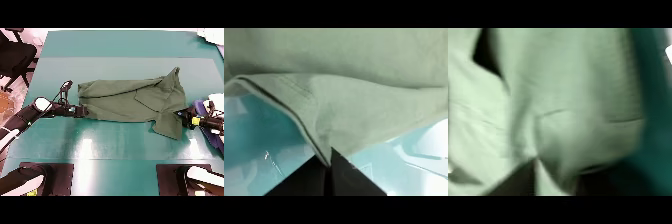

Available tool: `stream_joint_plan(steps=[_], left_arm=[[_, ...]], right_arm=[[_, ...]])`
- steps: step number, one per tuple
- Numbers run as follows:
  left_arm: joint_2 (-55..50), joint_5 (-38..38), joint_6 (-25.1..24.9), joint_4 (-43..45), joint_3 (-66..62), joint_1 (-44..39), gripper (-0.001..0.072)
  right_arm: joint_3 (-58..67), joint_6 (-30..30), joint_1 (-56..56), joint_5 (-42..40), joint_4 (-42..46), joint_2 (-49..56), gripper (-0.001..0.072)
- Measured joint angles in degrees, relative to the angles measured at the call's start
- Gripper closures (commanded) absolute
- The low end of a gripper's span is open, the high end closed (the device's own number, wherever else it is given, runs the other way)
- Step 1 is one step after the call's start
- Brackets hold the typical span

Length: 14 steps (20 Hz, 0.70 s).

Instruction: Fold the shirts.

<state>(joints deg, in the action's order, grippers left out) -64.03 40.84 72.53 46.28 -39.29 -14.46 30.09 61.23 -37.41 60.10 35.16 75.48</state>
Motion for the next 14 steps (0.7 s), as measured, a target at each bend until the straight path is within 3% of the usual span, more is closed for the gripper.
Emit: stream_joint_plan(steps=[6,14], left_arm=[[0.0,1.7,0.0,-0.6,-0.9,0.0,0.0687],[0.0,8.6,-0.4,-0.7,-11.9,0.0,0.0687]], right_arm=[[-0.2,-0.6,-0.2,0.7,4.1,-6.7,0.0692],[0.7,0.5,-2.2,7.1,-0.5,-20.6,0.0692]])
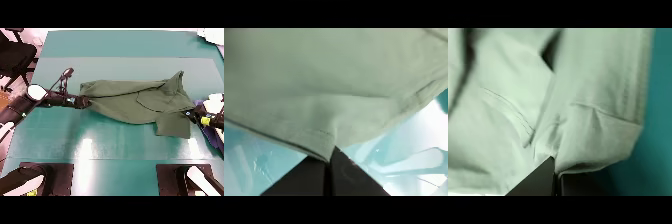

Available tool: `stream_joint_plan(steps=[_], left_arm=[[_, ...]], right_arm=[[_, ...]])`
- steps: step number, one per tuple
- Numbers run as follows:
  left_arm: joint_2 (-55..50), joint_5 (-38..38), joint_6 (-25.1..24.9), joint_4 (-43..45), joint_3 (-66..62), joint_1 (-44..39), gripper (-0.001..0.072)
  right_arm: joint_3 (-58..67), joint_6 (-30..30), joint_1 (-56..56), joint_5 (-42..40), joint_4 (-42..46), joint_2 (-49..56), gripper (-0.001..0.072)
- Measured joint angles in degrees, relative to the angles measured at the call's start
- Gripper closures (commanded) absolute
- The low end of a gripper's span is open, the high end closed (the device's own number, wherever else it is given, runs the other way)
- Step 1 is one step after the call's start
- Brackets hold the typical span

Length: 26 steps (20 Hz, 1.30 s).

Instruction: Fold the shirts.

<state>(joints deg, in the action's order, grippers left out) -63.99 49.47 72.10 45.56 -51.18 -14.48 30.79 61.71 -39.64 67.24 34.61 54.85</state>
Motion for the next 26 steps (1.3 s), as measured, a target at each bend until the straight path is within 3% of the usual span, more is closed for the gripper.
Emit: stream_joint_plan(steps=[5,12,16,21,26], left_arm=[[3.5,2.2,0.0,3.2,-8.3,0.0,0.0688],[18.4,1.5,4.6,18.6,-20.2,0.0,0.0688],[25.4,1.1,6.6,25.6,-27.1,0.0,0.0687],[30.7,1.2,7.5,30.4,-35.0,0.0,0.0688],[33.2,2.7,7.6,32.1,-41.5,0.0,0.0688]], right_arm=[[5.7,2.2,1.1,4.2,-5.0,-2.2,0.0692],[25.4,2.6,4.4,13.2,-19.7,-3.7,0.0693],[36.2,2.7,4.5,14.5,-24.0,-8.3,0.0693],[48.5,2.7,4.5,13.9,-24.7,-15.2,0.0693],[60.5,2.7,4.5,9.7,-16.6,-20.6,0.0692]])
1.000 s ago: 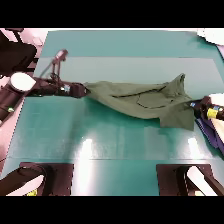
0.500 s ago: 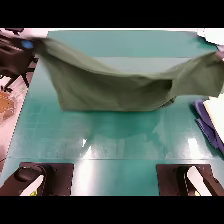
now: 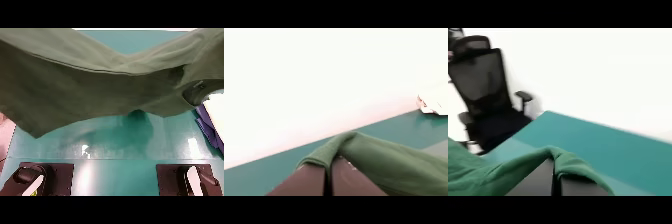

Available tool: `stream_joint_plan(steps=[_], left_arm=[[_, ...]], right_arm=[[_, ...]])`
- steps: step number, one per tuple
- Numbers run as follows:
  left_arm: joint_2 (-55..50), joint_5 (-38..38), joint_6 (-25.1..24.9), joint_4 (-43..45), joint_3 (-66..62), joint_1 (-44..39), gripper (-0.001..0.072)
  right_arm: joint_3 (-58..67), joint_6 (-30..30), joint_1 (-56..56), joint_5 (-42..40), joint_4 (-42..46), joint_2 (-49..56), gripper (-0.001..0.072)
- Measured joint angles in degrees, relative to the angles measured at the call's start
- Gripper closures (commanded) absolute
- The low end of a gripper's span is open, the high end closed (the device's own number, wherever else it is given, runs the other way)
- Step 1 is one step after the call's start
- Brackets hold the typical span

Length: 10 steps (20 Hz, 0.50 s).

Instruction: Fold the shirts.

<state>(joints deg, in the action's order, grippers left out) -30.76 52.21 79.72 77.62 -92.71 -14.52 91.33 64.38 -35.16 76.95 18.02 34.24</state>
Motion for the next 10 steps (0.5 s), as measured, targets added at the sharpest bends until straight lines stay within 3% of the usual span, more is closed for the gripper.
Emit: stream_joint_plan(steps=[10], left_arm=[[1.2,-2.6,-3.8,-4.1,-6.9,0.0,0.0687]], right_arm=[[18.4,-0.5,0.0,-10.5,13.3,-1.9,0.0692]])
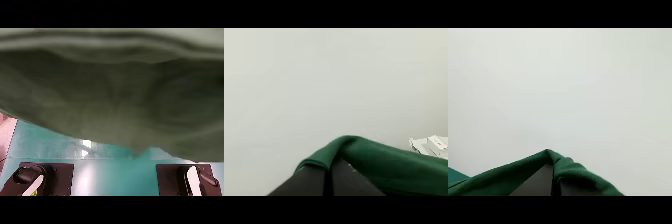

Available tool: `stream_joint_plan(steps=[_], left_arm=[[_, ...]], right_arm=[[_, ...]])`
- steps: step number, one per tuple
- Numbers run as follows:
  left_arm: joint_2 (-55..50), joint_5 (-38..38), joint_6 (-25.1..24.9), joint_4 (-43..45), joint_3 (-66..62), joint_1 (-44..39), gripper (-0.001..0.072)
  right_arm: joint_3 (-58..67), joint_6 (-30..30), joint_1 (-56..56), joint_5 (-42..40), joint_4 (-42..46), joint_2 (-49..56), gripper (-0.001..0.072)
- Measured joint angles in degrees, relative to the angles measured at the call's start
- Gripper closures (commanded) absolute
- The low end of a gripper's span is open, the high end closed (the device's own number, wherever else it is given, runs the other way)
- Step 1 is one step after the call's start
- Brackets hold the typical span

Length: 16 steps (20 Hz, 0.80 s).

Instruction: Fold the shirts.

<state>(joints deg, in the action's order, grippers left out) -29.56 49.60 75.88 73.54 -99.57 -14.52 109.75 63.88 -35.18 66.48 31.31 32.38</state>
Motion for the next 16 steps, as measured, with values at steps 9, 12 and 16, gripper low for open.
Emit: stream_joint_plan(steps=[9,12,16], left_arm=[[-4.1,7.4,0.1,-1.4,9.9,0.0,0.0686],[-6.4,6.8,0.4,-1.5,17.8,0.0,0.0685],[-9.6,3.5,0.5,-1.5,27.7,0.0,0.0686]], right_arm=[[-5.7,3.7,1.3,6.3,1.3,7.3,0.0692],[-15.6,4.2,5.1,7.5,1.4,9.8,0.0692],[-29.2,1.5,12.4,6.8,1.7,15.4,0.0692]])
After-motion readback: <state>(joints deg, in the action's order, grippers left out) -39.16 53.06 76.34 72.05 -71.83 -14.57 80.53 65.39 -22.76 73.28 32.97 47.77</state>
